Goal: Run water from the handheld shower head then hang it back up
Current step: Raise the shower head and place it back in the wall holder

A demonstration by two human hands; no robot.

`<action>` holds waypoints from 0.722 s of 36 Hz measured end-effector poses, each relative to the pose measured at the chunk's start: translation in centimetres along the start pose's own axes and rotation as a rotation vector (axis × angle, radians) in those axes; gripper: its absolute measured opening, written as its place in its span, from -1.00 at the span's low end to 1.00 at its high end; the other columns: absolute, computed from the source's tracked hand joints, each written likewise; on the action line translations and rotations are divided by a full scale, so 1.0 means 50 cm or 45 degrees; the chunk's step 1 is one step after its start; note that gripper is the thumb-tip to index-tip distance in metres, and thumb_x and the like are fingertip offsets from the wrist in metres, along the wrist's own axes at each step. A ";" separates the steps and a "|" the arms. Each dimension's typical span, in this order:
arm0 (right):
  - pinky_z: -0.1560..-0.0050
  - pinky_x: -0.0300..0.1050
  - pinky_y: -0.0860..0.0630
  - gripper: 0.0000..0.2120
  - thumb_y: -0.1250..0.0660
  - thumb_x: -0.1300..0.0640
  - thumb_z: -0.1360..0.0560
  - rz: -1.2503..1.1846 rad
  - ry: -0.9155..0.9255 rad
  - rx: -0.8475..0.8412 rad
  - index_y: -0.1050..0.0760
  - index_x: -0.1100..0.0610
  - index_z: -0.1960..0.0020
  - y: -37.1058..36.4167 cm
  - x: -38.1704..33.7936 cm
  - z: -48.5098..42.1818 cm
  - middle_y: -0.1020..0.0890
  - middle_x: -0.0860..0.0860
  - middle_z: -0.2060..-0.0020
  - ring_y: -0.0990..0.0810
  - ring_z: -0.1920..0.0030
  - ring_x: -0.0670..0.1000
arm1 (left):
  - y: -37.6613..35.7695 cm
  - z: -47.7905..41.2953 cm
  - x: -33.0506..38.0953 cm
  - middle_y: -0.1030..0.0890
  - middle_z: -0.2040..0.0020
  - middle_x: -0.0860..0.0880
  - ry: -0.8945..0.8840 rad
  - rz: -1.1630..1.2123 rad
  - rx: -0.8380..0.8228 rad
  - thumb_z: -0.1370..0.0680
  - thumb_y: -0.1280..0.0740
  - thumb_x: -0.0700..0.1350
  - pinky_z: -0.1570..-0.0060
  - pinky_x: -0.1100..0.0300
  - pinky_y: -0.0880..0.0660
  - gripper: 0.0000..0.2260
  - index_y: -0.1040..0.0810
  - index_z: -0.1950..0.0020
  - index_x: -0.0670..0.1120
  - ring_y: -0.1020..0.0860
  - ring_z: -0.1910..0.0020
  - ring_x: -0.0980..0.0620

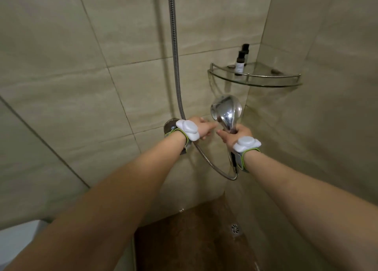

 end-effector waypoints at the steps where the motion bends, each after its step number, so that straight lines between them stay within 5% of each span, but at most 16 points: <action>1: 0.22 -0.20 -0.43 -0.73 -0.51 0.04 -0.49 -0.012 0.018 0.012 -0.54 0.20 -0.03 0.007 -0.019 0.010 -0.64 0.11 0.13 -0.57 0.13 0.09 | 0.009 0.001 0.016 -0.66 0.10 -0.13 -0.022 0.013 0.036 -0.49 -0.38 0.15 0.28 0.16 -0.46 -0.68 -0.54 0.04 -0.11 -0.49 0.35 -0.01; 6: 0.38 -0.28 -0.39 -0.65 -0.52 0.15 -0.48 -0.026 0.086 0.041 -0.37 0.10 0.31 0.010 -0.048 0.026 -0.55 0.13 0.26 -0.47 0.26 0.06 | 0.018 0.033 0.073 -0.72 0.05 -0.16 -0.097 -0.092 0.117 -0.35 -0.37 0.31 0.13 0.09 -0.55 -0.49 -0.64 0.02 -0.11 -0.64 0.17 -0.10; 9: 0.50 -0.45 -0.30 -0.73 -0.44 0.21 -0.53 0.052 0.147 0.041 -0.38 0.12 0.24 0.020 -0.075 0.044 -0.49 0.08 0.28 -0.43 0.23 0.04 | 0.013 0.051 0.114 -0.66 0.13 -0.05 -0.168 -0.090 0.120 -0.44 -0.40 0.19 0.11 0.11 -0.53 -0.69 -0.58 0.09 -0.04 -0.61 0.15 -0.05; 11: 0.38 -0.51 -0.36 -0.91 -0.35 0.26 -0.59 0.145 0.215 -0.007 -0.53 0.22 -0.08 0.022 -0.104 0.054 -0.57 0.06 0.11 -0.52 0.05 0.03 | 0.011 0.062 0.138 -0.67 0.12 -0.01 -0.170 -0.064 0.139 -0.40 -0.43 0.22 0.09 0.15 -0.56 -0.62 -0.60 0.05 -0.09 -0.63 0.14 -0.01; 13: 0.06 -0.34 -0.48 -0.66 -0.30 0.21 -0.62 0.315 0.243 -0.038 -0.43 0.27 -0.37 0.018 -0.120 0.056 -0.60 0.13 -0.15 -0.59 -0.17 0.14 | 0.009 0.065 0.143 -0.71 0.04 -0.06 -0.108 -0.019 0.181 -0.26 -0.44 0.33 0.03 0.11 -0.63 -0.36 -0.62 -0.07 -0.16 -0.68 0.07 -0.06; 15: -0.20 -0.05 -0.46 -0.59 -0.29 0.13 -0.64 0.497 0.225 -0.048 -0.38 0.27 -0.44 0.020 -0.129 0.062 -0.54 0.22 -0.31 -0.53 -0.31 0.24 | 0.013 0.064 0.152 -0.67 -0.08 -0.08 -0.072 -0.001 0.240 -0.10 -0.44 0.42 -0.03 0.09 -0.62 -0.11 -0.53 -0.21 -0.17 -0.66 0.00 -0.09; 19: -0.31 0.00 -0.41 -0.60 -0.25 0.15 -0.66 0.651 0.254 -0.097 -0.37 0.31 -0.44 0.023 -0.153 0.069 -0.49 0.25 -0.38 -0.48 -0.37 0.25 | 0.025 0.057 0.181 -0.55 -0.25 -0.07 -0.099 0.049 0.334 0.04 -0.51 0.36 -0.18 0.03 -0.57 0.14 -0.29 -0.40 -0.17 -0.59 -0.13 -0.09; 26: -0.07 -0.07 -0.52 -0.70 -0.29 0.05 -0.62 0.741 0.384 -0.155 -0.54 0.18 -0.28 0.037 -0.191 0.070 -0.66 0.11 -0.14 -0.64 -0.16 0.16 | 0.058 0.065 0.211 -0.55 -0.09 -0.08 -0.163 -0.073 0.434 -0.16 -0.54 0.19 0.01 0.10 -0.58 -0.15 -0.29 -0.29 -0.14 -0.58 0.00 -0.11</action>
Point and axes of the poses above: each hand's wrist, its own z-axis away from the middle knuckle, its own y-axis out of the back of the hand, x = y × z, the point moved 10 cm from there along -z, towards the middle knuckle
